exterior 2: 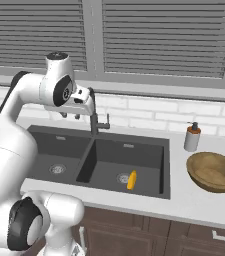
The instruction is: Pick the corn from the sink and place it in the bowl. Then pick the bowl and place it in the microwave. Then close the microwave door and press the start button.
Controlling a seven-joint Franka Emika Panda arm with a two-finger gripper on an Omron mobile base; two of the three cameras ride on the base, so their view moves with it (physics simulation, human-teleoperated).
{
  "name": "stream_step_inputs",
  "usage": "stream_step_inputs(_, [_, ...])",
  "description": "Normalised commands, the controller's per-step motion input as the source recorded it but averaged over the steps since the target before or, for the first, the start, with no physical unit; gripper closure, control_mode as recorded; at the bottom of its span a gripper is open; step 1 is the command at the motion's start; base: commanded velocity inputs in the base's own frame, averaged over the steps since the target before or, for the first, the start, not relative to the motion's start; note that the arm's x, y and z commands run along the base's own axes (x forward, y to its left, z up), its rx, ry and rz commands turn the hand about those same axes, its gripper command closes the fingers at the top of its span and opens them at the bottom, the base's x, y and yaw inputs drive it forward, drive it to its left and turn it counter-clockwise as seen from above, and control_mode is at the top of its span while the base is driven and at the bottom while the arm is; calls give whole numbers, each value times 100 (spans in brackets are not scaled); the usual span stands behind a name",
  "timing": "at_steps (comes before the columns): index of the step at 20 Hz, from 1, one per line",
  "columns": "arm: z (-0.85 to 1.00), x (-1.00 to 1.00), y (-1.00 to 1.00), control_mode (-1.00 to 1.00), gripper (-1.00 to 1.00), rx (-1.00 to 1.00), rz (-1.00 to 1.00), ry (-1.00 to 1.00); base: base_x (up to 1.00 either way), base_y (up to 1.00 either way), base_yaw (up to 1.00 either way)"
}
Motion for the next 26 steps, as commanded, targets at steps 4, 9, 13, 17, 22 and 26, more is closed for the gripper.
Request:
stream_step_inputs(4, [-3, -51, -22, -100, -100, 1, 0, -6, 0, 0, 0])
stream_step_inputs(9, [-63, -88, -63, -100, -100, -1, -3, 0, 0, 0, 0])
stream_step_inputs(13, [-100, -17, -61, -100, -100, -10, -2, 11, 0, 0, 0])
stream_step_inputs(17, [-100, 26, -53, -100, -100, -4, 0, 13, 0, 0, 0])
stream_step_inputs(22, [-72, 75, -43, -100, -100, 0, 0, 11, 0, 0, 0])
stream_step_inputs(26, [-66, 82, -38, -100, -100, 0, 0, 7, 0, 0, 0])
